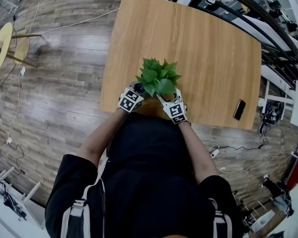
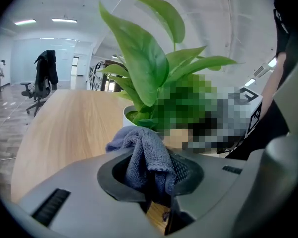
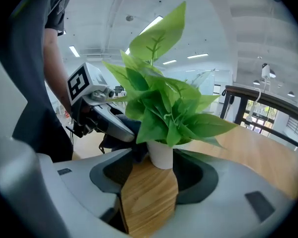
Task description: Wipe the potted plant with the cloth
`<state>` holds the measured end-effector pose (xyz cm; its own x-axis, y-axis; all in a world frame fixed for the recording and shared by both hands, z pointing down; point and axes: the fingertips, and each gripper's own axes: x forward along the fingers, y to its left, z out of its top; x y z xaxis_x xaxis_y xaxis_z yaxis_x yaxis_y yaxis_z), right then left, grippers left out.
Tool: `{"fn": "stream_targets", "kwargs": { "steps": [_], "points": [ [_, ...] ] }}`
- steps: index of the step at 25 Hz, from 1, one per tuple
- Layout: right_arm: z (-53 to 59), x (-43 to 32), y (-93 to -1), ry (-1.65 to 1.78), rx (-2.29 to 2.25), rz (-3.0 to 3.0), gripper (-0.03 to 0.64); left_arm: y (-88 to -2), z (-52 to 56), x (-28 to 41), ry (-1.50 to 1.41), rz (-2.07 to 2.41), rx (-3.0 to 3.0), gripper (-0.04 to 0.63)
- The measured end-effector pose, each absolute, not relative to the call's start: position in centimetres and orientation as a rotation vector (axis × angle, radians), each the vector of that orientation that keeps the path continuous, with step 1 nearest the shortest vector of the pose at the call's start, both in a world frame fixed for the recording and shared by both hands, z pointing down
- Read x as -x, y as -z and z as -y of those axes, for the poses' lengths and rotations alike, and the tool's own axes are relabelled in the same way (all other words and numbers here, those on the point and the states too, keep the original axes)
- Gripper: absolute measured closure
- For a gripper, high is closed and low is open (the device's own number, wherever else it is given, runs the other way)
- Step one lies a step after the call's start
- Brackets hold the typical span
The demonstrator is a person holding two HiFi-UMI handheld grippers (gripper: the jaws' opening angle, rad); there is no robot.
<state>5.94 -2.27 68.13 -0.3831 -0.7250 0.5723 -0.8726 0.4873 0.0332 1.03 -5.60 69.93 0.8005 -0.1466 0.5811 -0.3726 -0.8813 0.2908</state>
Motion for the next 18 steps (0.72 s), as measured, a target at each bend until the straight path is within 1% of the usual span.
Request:
{"fn": "stream_targets", "kwargs": {
  "steps": [5,9,13,18],
  "points": [
    [4.1,-8.2,-68.9,-0.317,-1.376,2.101,0.377,-70.2,6.8,-0.5,-0.786,0.392,-2.616,0.482],
    [5.5,-7.8,-67.4,-0.264,-1.35,2.17,0.377,-70.1,7.1,-0.8,-0.797,0.373,-2.636,0.482],
    [5.3,-7.4,-67.6,-0.331,-1.367,2.19,0.377,-70.0,7.3,-0.6,-0.772,0.363,-2.617,0.482],
    [5.2,-7.5,-67.8,-0.312,-1.4,2.143,0.377,-69.5,6.2,-1.1,-0.762,0.32,-2.614,0.482]
  ]
}}
